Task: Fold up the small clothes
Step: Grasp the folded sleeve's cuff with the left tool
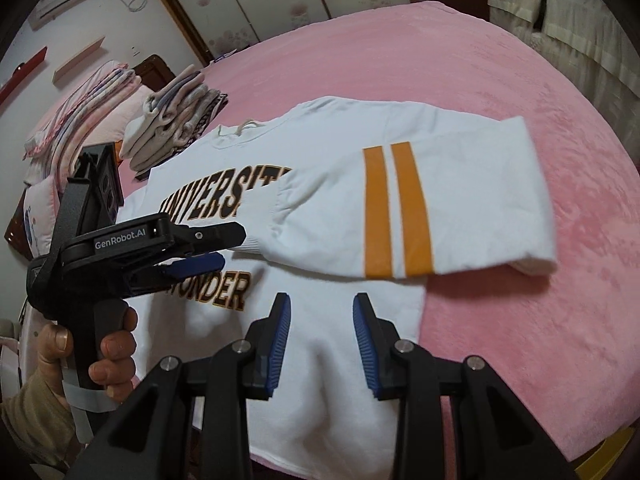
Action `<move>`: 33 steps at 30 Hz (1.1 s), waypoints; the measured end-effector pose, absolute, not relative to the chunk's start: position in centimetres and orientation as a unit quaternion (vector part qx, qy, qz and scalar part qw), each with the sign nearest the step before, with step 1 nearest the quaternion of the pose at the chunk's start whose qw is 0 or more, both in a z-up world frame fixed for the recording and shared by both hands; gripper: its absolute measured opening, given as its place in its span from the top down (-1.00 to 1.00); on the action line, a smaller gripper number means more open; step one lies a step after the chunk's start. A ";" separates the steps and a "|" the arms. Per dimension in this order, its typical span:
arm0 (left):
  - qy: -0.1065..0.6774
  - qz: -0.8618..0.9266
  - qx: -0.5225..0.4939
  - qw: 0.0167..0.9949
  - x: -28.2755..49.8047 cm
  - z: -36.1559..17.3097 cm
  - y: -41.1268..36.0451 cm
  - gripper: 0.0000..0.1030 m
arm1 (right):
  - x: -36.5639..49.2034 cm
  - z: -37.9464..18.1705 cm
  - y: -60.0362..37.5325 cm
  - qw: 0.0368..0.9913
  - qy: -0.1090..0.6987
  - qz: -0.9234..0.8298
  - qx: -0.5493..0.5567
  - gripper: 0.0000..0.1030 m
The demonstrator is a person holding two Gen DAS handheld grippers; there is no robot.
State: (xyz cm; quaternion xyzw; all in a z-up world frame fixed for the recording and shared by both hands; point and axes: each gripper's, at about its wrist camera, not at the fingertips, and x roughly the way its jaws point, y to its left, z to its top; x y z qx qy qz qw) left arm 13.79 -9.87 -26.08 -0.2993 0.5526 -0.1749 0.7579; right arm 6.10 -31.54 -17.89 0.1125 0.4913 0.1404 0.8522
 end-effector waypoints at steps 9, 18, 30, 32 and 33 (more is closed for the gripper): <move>0.538 -0.187 -0.410 0.713 14.9 -28.5 -10.1 0.13 | 5.8 -18.7 -32.7 0.850 0.492 0.130 0.133 0.37; 0.546 -0.155 -0.347 0.746 17.1 -26.9 -12.3 0.82 | 5.7 -19.0 -34.3 0.853 0.489 0.109 0.147 0.37; 0.406 -0.131 -0.156 0.891 21.8 -12.3 -12.0 0.84 | 6.3 -20.7 -37.5 0.854 0.494 0.043 0.161 0.37; 0.393 -0.111 -0.146 0.901 22.3 -11.3 -10.3 0.84 | 6.9 -20.8 -37.2 0.857 0.492 0.039 0.149 0.36; 0.389 -0.099 -0.145 0.904 22.6 -11.2 -9.4 0.84 | 7.3 -20.8 -37.0 0.859 0.490 0.037 0.143 0.36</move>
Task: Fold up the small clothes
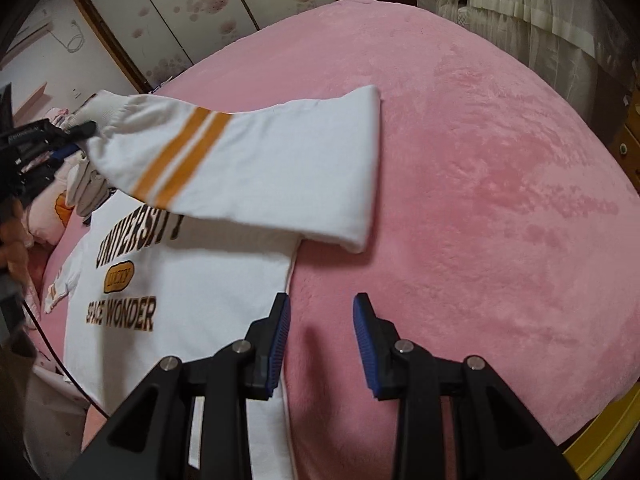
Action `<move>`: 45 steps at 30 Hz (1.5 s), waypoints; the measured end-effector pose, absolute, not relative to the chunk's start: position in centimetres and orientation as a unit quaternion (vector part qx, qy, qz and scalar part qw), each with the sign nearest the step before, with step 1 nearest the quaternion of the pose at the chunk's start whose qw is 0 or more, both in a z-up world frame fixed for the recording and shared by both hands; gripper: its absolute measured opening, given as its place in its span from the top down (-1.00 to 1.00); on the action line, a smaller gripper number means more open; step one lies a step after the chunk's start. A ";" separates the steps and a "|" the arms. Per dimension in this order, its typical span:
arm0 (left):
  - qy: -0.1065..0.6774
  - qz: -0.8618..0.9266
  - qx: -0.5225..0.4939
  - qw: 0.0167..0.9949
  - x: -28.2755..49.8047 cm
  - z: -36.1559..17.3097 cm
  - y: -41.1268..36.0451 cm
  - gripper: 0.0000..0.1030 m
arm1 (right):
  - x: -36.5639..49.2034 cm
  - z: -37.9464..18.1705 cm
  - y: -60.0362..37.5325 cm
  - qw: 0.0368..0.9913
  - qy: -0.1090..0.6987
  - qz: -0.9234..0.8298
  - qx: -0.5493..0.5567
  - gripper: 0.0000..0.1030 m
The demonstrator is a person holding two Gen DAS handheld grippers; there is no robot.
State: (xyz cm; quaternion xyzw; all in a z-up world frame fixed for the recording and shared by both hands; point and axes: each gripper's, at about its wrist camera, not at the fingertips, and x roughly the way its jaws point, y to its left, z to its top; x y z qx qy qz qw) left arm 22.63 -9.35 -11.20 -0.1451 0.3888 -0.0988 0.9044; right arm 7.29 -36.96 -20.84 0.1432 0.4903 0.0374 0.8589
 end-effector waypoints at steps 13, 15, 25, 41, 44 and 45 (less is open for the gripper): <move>0.420 -0.008 -0.203 0.884 23.7 -18.3 0.4 0.84 | 12.0 -21.6 -33.2 0.870 0.483 0.047 0.085 0.37; 0.422 -0.007 -0.208 0.882 23.5 -19.1 0.6 0.84 | 12.6 -21.6 -33.2 0.871 0.483 0.043 0.084 0.37; 0.432 0.019 -0.244 0.868 21.9 -22.8 2.3 0.83 | 12.9 -22.1 -33.6 0.872 0.481 0.040 0.080 0.41; 0.441 0.015 -0.268 0.857 22.3 -25.0 3.2 0.81 | 12.1 -21.8 -36.4 0.866 0.485 0.035 0.115 0.41; 0.444 0.016 -0.271 0.854 22.4 -25.2 3.3 0.80 | 12.9 -22.0 -36.6 0.864 0.486 0.044 0.128 0.41; 0.444 0.016 -0.271 0.854 22.4 -25.2 3.3 0.80 | 13.3 -22.0 -36.4 0.864 0.485 0.049 0.129 0.41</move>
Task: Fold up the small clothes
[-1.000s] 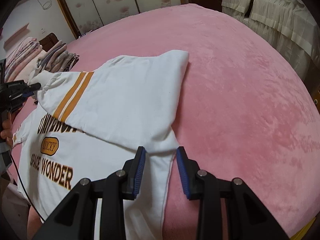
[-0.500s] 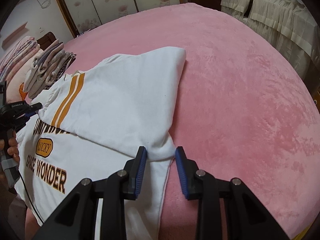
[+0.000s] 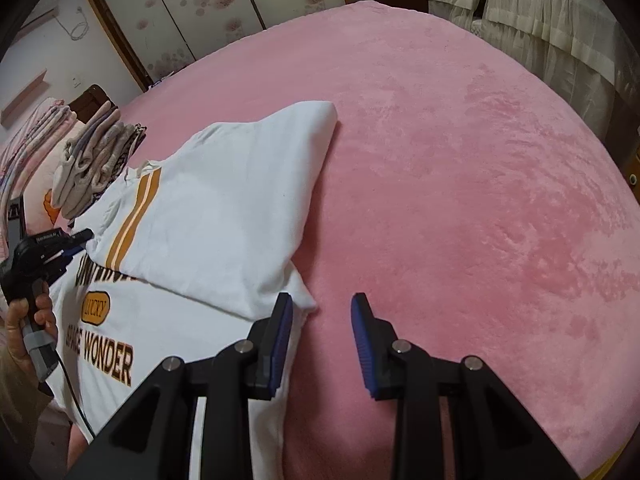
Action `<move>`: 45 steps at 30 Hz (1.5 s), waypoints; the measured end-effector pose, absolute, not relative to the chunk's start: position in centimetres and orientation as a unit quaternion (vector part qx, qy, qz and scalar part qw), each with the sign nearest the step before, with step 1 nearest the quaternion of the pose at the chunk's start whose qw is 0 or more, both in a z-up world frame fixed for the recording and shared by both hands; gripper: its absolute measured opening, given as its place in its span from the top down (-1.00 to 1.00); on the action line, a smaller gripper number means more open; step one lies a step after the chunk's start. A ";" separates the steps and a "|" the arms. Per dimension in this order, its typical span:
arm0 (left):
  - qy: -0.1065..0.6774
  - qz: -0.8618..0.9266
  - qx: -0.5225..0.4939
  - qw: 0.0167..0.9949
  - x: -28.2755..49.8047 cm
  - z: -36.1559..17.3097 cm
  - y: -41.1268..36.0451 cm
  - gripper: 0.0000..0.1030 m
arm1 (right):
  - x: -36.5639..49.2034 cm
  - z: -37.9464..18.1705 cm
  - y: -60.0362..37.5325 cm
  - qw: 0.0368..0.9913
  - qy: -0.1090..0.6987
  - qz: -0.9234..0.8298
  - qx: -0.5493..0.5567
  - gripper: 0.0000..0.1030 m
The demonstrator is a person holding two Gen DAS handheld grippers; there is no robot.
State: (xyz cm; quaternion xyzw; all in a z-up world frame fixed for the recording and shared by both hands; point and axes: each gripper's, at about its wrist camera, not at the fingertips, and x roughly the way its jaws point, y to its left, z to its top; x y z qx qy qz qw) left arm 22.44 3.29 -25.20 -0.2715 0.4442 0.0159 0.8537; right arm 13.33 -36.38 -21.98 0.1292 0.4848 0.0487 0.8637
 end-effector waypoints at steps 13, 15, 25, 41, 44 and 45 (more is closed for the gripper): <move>0.440 0.028 -0.286 0.851 22.1 -26.1 3.8 0.77 | 12.2 -22.5 -36.5 0.867 0.462 0.039 0.182 0.84; 0.438 0.030 -0.286 0.852 22.0 -26.5 3.8 0.76 | 12.4 -23.4 -36.6 0.859 0.472 0.030 0.197 0.84; 0.440 0.001 -0.259 0.860 21.8 -24.5 4.7 0.34 | 13.6 -21.5 -37.2 0.851 0.487 0.030 0.194 0.39; 0.510 -0.055 -0.211 0.832 30.1 -26.1 3.6 -0.03 | 23.6 -20.8 -39.0 0.856 0.479 0.052 0.187 0.38; 0.516 -0.051 -0.187 0.834 30.8 -26.1 2.7 -0.01 | 25.4 -21.7 -39.6 0.847 0.486 0.056 0.210 0.38; 0.516 -0.047 -0.175 0.837 30.9 -26.1 2.4 0.14 | 26.2 -22.2 -39.9 0.840 0.489 0.060 0.226 0.38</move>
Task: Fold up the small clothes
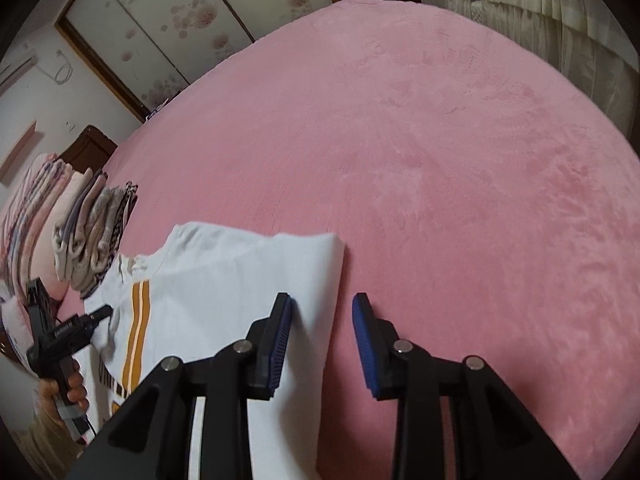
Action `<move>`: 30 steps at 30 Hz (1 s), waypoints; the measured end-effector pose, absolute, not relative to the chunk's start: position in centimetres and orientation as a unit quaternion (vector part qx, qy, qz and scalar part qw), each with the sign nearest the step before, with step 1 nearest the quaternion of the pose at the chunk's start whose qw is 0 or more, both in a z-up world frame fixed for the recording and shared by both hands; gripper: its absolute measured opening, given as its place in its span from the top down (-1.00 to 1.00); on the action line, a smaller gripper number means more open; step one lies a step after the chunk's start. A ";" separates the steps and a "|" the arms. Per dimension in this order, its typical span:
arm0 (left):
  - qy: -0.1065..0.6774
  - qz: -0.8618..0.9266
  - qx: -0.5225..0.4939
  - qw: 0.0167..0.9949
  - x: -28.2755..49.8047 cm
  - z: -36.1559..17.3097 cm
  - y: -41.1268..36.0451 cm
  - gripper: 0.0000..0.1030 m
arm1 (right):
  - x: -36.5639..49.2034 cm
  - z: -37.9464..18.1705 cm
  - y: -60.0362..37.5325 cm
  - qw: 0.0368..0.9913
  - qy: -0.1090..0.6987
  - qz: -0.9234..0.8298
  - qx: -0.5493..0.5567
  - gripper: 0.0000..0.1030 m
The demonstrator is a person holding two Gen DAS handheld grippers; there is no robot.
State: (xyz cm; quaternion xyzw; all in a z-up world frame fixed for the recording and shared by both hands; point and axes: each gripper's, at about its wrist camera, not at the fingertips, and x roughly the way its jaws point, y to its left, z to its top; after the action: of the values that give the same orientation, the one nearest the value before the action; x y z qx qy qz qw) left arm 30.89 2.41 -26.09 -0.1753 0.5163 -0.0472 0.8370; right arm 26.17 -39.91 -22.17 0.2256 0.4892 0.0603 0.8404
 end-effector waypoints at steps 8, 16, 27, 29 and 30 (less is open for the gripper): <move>0.487 -0.003 -0.120 0.865 30.1 -25.2 1.4 0.79 | 28.2 -21.4 -39.3 0.860 0.467 0.058 0.196 0.93; 0.467 0.028 -0.086 0.880 29.2 -25.9 0.0 0.79 | 29.1 -23.4 -37.5 0.876 0.472 0.006 0.102 0.93; 0.461 0.045 -0.125 0.878 27.3 -23.7 2.5 0.25 | 26.4 -20.4 -37.9 0.883 0.462 -0.023 0.078 0.52; 0.455 0.049 -0.126 0.880 26.4 -22.8 3.0 0.24 | 25.1 -19.2 -37.9 0.888 0.452 -0.014 0.082 0.52; 0.454 0.050 -0.124 0.881 26.0 -22.4 3.1 0.23 | 24.2 -18.6 -37.7 0.891 0.447 -0.010 0.082 0.52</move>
State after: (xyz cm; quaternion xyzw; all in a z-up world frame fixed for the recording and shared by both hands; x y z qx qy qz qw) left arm 26.03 3.05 -22.42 -0.1239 0.4543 0.0505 0.8808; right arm 24.24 -37.72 -18.55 0.0818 0.4468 -0.0101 0.8908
